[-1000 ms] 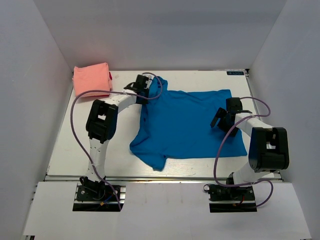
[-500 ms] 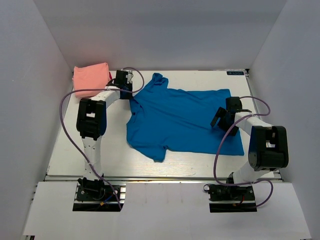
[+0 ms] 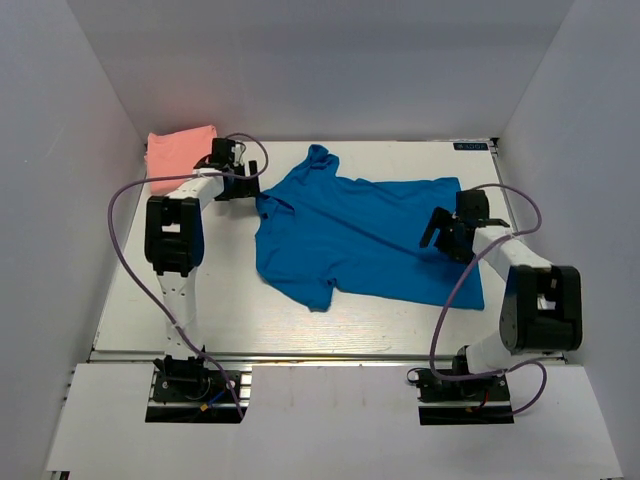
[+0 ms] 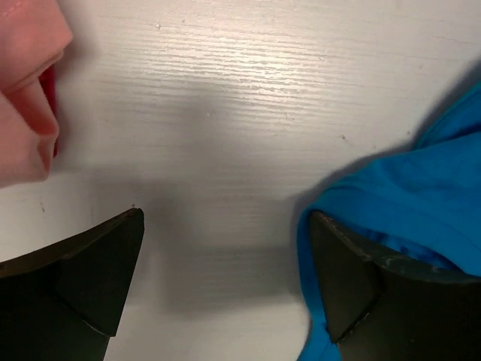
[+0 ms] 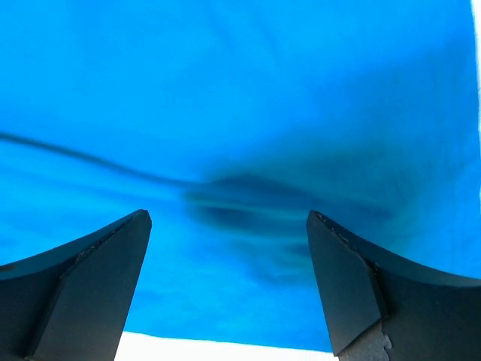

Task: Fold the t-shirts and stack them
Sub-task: Flatten out the tshirt

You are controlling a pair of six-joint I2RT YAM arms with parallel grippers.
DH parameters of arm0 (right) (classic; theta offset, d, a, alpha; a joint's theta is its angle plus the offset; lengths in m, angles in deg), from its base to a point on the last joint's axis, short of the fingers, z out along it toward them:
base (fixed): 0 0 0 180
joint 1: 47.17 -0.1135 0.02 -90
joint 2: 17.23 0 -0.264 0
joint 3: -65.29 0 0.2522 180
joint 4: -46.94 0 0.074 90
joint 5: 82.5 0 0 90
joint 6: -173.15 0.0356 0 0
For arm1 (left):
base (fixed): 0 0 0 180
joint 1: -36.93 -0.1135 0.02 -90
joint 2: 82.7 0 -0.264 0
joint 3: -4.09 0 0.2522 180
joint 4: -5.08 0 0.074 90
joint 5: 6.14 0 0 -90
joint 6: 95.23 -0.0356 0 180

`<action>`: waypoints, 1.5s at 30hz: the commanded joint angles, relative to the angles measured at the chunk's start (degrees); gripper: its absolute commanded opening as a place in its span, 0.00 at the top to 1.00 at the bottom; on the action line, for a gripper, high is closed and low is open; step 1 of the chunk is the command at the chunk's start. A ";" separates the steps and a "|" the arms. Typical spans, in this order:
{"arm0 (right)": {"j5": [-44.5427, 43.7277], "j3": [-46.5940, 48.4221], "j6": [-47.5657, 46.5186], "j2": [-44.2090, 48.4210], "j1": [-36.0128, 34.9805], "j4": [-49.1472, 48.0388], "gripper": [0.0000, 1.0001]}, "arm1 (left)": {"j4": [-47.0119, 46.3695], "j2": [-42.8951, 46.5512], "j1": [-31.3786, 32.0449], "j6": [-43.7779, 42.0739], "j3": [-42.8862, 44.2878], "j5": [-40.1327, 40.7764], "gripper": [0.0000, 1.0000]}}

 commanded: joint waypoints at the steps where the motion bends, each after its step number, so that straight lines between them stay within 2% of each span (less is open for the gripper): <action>1: 2.55 2.28 -2.06 7.77 0.04 -2.43 0.10 | 0.65 9.58 0.17 1.05 -0.49 -1.74 0.00; 5: 1.93 0.53 -2.15 12.70 -0.04 -1.29 0.10 | 1.70 15.91 2.54 0.52 -5.50 -7.52 0.00; 7: 0.11 -0.35 -1.62 14.72 0.04 -0.07 0.10 | -1.69 21.26 4.39 1.74 -12.34 -14.19 0.00; 10: 0.70 -3.25 -0.57 15.61 0.04 0.12 0.10 | -6.28 27.76 9.20 2.53 -22.54 -16.95 0.00; 14: 1.14 -6.59 0.22 14.13 0.22 -0.50 0.10 | -7.52 29.19 17.91 1.93 -28.70 -18.44 0.00; 18: 3.34 -6.69 0.49 11.57 0.13 -1.29 0.10 | -8.40 29.19 23.90 0.87 -30.82 -22.05 0.00; 24: 1.94 -6.86 0.66 8.50 0.22 -1.47 0.10 | -7.01 32.09 31.28 -0.19 -31.96 -16.96 0.00; 29: 1.94 -6.60 0.92 7.17 0.31 -1.38 0.10 | -1.82 29.55 35.59 -0.71 -33.10 -9.93 0.02; 34: -0.09 -6.95 0.92 6.91 0.31 -1.29 0.10 | -1.28 30.15 38.14 -0.72 -35.73 -9.31 0.17; 36: -0.08 -6.95 1.01 6.82 0.22 -1.29 0.10 | -2.33 30.94 38.76 -0.02 -36.88 -7.65 0.27; 37: -0.17 -7.04 0.84 6.82 0.31 -1.46 0.10 | -2.34 30.95 39.37 0.86 -36.89 -7.12 0.40; 39: 0.00 -7.21 0.93 6.73 0.39 -1.55 0.10 | -2.86 31.47 39.37 1.92 -36.89 -4.66 0.55; 42: 0.00 -7.65 0.92 6.91 0.40 -1.64 0.10 | -3.48 31.48 39.90 3.41 -36.19 -2.72 0.99; 45: 0.09 -7.83 0.93 7.08 0.22 -1.64 0.10 | -1.99 33.92 39.90 4.82 -35.66 -2.02 1.00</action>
